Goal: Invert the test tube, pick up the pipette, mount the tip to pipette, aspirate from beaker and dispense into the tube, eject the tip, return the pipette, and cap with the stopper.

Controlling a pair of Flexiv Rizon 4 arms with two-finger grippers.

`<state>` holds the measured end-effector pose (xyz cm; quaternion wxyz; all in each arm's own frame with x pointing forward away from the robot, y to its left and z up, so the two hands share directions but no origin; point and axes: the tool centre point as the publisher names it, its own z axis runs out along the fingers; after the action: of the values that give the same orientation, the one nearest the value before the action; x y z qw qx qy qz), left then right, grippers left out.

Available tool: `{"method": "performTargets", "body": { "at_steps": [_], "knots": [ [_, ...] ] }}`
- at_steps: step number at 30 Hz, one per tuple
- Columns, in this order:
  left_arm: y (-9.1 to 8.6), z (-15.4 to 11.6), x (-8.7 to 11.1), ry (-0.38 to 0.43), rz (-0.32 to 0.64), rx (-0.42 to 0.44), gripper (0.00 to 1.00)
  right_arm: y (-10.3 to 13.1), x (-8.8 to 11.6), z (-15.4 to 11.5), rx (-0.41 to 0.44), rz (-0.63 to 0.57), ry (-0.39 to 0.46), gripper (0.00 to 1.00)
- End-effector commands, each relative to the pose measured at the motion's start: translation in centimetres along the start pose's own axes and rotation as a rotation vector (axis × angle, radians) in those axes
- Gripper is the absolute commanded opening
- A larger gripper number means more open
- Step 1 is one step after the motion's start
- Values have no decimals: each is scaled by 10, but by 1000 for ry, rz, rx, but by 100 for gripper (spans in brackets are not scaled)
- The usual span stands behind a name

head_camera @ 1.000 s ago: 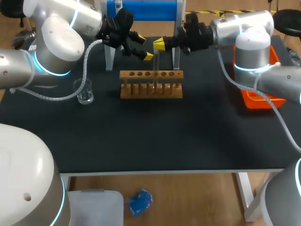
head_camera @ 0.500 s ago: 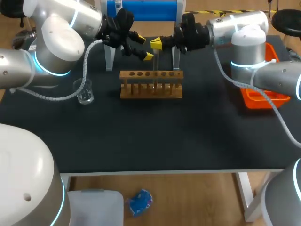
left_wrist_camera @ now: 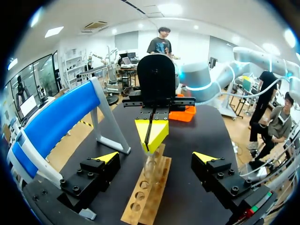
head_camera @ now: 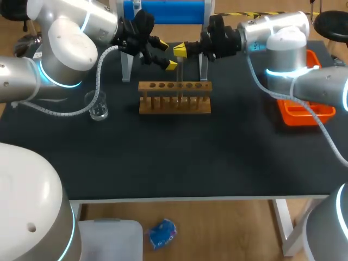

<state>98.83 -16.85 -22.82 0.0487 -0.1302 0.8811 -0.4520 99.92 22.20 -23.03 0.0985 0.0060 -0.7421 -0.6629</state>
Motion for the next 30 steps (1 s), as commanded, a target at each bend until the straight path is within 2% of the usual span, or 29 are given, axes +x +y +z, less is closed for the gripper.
{"method": "performTargets", "body": {
  "at_steps": [1,11,15,17,18,19,20,21,23,25,27,30],
  "knots": [
    [-1,-1,-1,3,-1,-5,100,-13,1,0,4,-13,-10,0],
    [-1,-1,-1,3,-1,-5,100,26,9,-9,-21,-87,-9,0],
    [-1,-1,-1,3,-1,-5,100,40,15,-16,4,-122,-27,0],
    [-1,-1,-1,3,-1,-5,100,47,19,-23,46,-133,-53,0],
    [-1,-1,-1,3,-1,-5,100,49,22,-28,73,-136,-66,18],
    [-1,-1,-1,3,-1,-5,100,51,25,-32,103,-134,-79,45],
    [-1,-1,-1,3,-1,-5,100,52,28,-38,126,-136,-98,100],
    [-1,-1,-1,3,-1,-5,100,53,32,-44,143,-137,-112,100],
    [-1,-1,-1,3,-1,-5,100,54,40,-55,242,-144,-159,100],
    [-1,-1,-1,3,-1,-5,100,51,47,-67,290,-136,-189,100],
    [-1,-1,-1,3,-1,-5,100,47,55,-78,374,-141,-240,100],
    [-2,-4,2,-10,-16,-3,100,39,67,-93,429,-128,-288,100]
  ]
}}
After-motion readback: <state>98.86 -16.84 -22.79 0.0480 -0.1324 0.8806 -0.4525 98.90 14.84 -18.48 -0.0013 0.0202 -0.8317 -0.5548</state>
